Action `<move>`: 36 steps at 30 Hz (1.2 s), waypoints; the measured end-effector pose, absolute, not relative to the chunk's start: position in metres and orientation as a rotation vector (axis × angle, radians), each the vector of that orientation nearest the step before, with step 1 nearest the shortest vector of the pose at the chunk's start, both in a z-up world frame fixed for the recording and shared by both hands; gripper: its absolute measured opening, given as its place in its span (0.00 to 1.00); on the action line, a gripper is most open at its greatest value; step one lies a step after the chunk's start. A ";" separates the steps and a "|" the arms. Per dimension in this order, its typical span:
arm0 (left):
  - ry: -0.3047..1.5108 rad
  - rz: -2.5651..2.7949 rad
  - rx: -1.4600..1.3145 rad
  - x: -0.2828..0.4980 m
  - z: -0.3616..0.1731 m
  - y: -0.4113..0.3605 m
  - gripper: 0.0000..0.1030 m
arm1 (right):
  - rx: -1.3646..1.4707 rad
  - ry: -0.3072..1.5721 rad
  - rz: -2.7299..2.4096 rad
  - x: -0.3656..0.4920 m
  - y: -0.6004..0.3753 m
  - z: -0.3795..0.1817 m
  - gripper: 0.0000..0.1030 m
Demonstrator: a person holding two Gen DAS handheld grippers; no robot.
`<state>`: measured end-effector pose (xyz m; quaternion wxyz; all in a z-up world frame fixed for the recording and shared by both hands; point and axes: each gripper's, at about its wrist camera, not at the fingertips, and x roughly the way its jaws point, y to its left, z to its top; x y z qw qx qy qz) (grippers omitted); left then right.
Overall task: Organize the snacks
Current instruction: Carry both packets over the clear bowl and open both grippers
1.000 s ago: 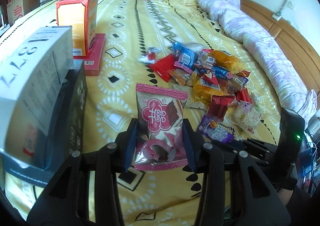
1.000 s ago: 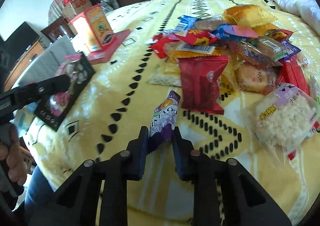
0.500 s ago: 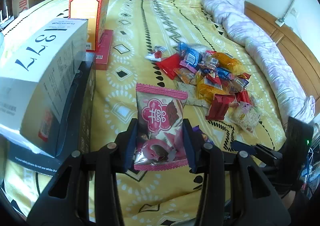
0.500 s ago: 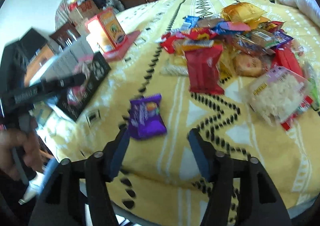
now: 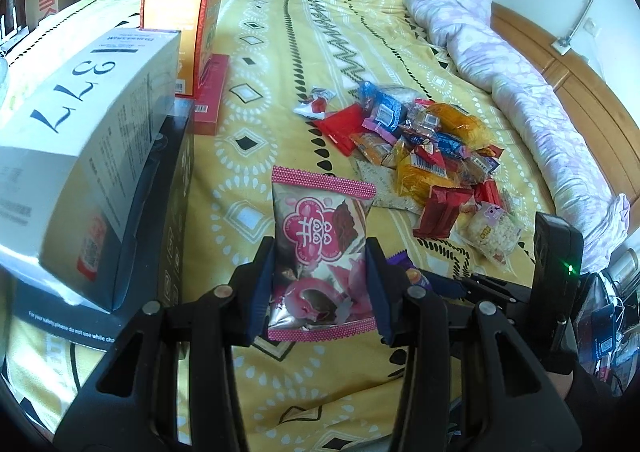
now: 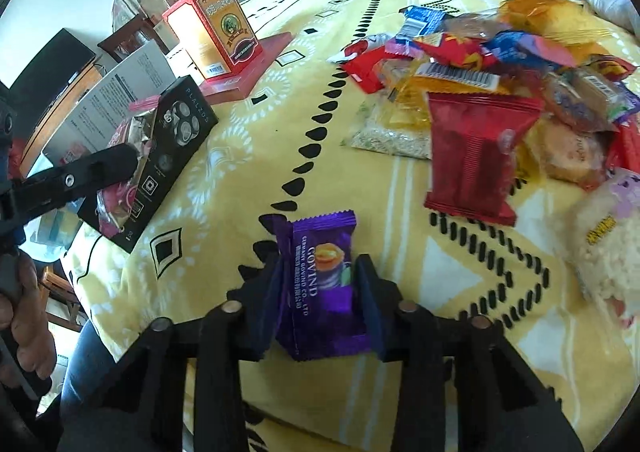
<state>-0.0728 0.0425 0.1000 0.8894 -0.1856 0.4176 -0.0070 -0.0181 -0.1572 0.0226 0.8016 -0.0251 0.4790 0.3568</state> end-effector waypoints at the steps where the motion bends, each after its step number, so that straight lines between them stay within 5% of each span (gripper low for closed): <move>1: 0.864 -0.016 -0.386 -0.074 0.101 0.043 0.43 | -0.051 1.024 0.765 -0.020 -0.159 0.024 0.35; 16: 0.717 0.049 -0.365 -0.107 0.156 0.084 0.43 | -0.037 0.788 0.806 -0.031 -0.141 0.134 0.34; 26: 0.590 0.340 -0.380 -0.180 0.201 0.198 0.43 | -0.097 0.655 1.059 -0.066 -0.003 0.216 0.34; 36: 0.596 0.554 -0.400 -0.232 0.201 0.270 0.43 | -0.164 0.692 1.277 -0.128 0.130 0.228 0.34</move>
